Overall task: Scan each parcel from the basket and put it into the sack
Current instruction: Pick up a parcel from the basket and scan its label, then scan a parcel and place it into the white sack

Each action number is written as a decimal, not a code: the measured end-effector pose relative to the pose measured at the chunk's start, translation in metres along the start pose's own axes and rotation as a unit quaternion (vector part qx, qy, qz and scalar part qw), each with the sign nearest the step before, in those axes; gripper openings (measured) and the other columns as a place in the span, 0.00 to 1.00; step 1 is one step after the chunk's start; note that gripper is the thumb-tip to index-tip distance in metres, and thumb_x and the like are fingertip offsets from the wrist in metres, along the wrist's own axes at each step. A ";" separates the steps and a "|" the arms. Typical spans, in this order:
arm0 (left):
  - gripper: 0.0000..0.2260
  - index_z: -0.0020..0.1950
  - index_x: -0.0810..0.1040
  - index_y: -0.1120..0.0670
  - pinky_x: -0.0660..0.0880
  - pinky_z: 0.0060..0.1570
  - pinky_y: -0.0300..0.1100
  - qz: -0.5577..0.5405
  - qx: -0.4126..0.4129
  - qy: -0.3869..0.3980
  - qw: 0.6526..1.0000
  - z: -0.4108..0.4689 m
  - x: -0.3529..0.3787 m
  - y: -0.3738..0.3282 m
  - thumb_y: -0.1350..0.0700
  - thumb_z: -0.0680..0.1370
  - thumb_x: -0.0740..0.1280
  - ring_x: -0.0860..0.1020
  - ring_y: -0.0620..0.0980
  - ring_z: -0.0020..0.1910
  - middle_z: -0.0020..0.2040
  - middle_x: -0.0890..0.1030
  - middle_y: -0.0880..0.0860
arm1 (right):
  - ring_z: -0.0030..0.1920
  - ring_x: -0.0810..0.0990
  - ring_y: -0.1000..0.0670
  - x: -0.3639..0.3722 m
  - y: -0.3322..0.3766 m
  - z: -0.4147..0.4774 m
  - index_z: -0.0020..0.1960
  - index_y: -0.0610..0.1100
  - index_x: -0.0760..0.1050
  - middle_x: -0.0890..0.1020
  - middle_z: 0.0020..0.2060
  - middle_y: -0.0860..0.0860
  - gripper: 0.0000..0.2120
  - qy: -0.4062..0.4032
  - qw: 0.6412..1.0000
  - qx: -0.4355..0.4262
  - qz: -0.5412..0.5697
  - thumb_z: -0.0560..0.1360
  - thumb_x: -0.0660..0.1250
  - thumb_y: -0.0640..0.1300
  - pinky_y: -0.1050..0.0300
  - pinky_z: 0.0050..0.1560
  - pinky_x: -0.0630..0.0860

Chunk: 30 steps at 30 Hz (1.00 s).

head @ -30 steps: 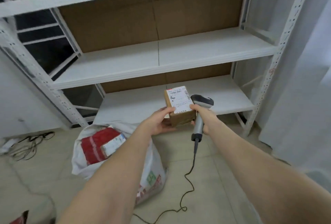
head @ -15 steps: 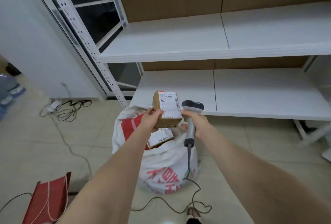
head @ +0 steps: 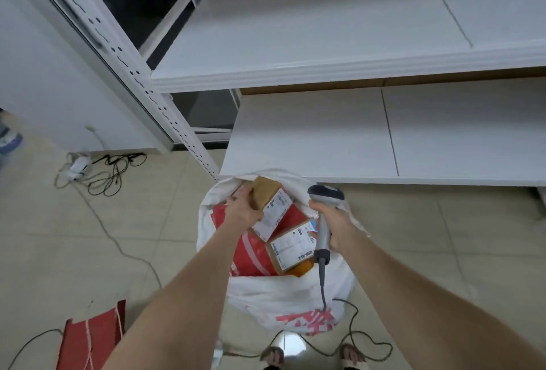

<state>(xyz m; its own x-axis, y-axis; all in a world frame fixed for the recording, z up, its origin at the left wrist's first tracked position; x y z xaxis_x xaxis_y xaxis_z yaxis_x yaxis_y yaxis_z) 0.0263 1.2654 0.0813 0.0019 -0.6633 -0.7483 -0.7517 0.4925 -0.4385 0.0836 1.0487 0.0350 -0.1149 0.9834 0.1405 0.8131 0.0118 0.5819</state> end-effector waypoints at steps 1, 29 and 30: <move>0.38 0.76 0.56 0.41 0.76 0.58 0.48 0.026 0.013 0.020 0.999 0.011 0.005 0.000 0.61 0.71 0.67 0.68 0.62 0.64 0.70 0.58 0.63 | 0.46 0.77 0.43 0.003 -0.006 0.006 0.56 0.38 0.75 0.78 0.46 0.43 0.24 -0.007 1.000 0.010 0.006 0.66 0.79 0.48 0.50 0.42 0.80; 0.37 0.78 0.48 0.49 0.66 0.67 0.56 0.284 0.101 0.123 0.945 0.085 0.063 0.023 0.45 0.77 0.66 0.62 0.61 0.72 0.75 0.56 0.59 | 0.38 0.75 0.49 0.025 -0.071 0.027 0.45 0.42 0.76 0.76 0.37 0.47 0.06 -0.098 0.989 -0.014 0.114 0.74 0.73 0.41 0.56 0.37 0.72; 0.36 0.78 0.49 0.51 0.65 0.68 0.56 0.282 0.099 0.116 0.947 0.076 0.057 0.016 0.44 0.77 0.65 0.60 0.61 0.73 0.76 0.55 0.60 | 0.39 0.77 0.48 0.020 -0.067 0.016 0.46 0.41 0.76 0.77 0.39 0.46 0.06 -0.084 0.989 -0.018 0.124 0.74 0.72 0.41 0.54 0.40 0.73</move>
<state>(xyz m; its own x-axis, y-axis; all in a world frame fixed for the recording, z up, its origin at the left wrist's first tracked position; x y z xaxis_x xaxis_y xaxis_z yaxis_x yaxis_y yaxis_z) 0.0648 1.2779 -0.0062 -0.5251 -0.3574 -0.7723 -0.4523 0.8859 -0.1025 0.0362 1.0709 -0.0139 0.1849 0.9712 0.1501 0.7833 -0.2378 0.5744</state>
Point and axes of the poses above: each hand's wrist, its own z-axis towards the middle knuckle, its own x-axis out of the palm, y = z × x, the point moved 7 cm from there along z, towards the middle knuckle
